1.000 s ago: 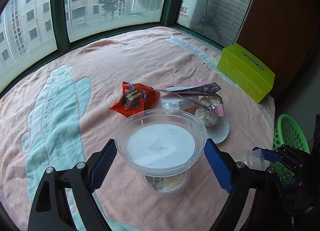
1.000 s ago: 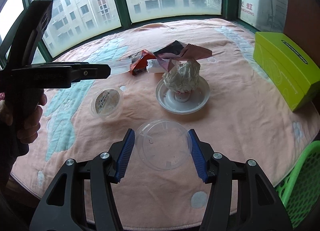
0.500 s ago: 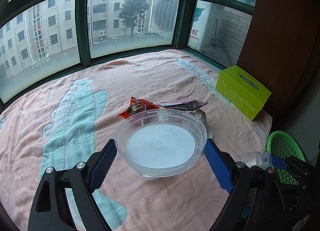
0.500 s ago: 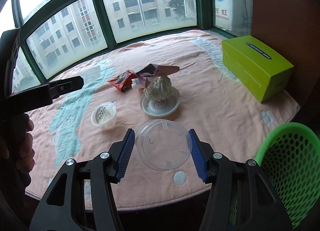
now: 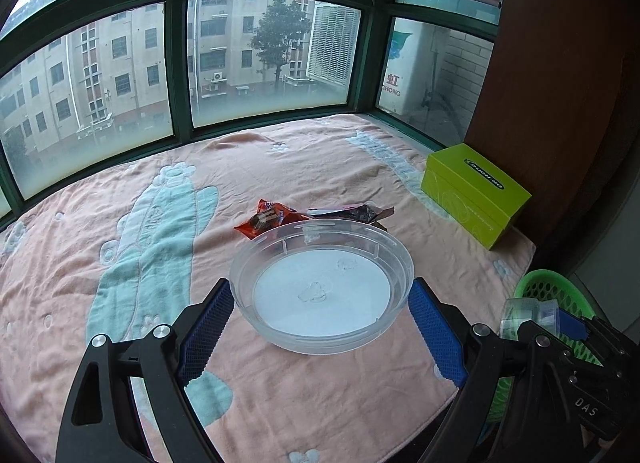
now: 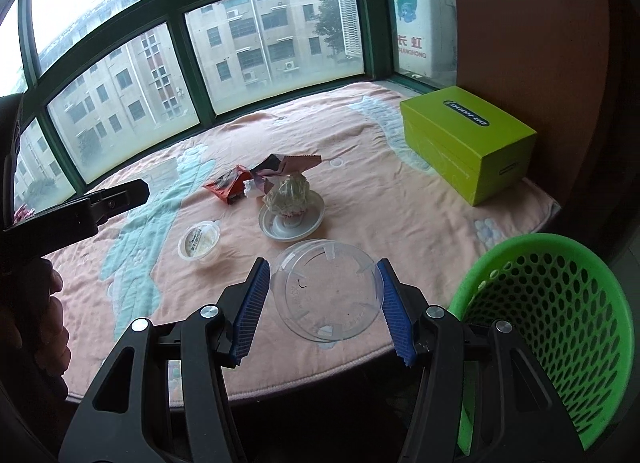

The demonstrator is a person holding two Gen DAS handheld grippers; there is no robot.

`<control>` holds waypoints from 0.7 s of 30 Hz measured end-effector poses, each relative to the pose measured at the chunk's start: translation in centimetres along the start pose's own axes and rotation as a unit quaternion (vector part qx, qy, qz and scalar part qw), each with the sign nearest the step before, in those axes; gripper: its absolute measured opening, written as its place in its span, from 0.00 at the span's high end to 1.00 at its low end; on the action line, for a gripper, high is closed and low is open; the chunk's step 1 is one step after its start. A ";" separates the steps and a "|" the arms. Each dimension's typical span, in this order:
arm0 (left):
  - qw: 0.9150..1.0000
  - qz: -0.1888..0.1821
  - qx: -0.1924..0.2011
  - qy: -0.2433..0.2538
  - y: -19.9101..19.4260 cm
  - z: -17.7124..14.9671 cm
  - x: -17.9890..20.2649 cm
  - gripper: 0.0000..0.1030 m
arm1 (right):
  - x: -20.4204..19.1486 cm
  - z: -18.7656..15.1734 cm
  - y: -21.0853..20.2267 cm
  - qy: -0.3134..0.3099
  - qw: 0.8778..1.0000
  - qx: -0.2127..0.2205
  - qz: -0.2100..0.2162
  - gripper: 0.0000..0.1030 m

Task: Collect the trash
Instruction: 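Carry the clear lid to the green wastebasket with the right tool while the left tool carries the bowl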

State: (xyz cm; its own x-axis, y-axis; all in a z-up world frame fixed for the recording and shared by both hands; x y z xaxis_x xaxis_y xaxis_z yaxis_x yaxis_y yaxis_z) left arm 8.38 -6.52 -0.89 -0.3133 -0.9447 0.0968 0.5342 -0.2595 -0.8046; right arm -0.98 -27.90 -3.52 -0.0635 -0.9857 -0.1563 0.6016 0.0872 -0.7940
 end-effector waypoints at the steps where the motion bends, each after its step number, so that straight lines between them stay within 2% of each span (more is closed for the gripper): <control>1: 1.000 0.002 0.001 0.001 -0.1 -0.1 0.2 0.17 | 0.2 -0.1 -0.2 0.003 1.000 0.002 -0.001 0.47; 21: 0.999 -0.001 0.008 0.037 -1.2 -0.9 4.4 0.17 | 3.9 -1.9 -3.9 0.046 0.998 0.028 -0.045 0.47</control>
State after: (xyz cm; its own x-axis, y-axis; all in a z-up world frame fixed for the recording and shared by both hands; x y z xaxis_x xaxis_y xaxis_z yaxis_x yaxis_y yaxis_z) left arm 5.68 -10.20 -0.01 -0.3714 -0.9269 0.0540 0.5452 -0.2648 -0.7954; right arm -5.09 -31.77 -2.19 -0.1902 -0.9715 -0.1416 0.6341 -0.0115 -0.7732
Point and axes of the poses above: each gripper's, at about its wrist camera, not at the fingertips, and y roughly the way its jaws point, x to its right, z to its top, the point moved 2 cm from there along y, roughly the way its jaws point, and after that the axes turned 12 degrees about -x, right-handed, at the moved point
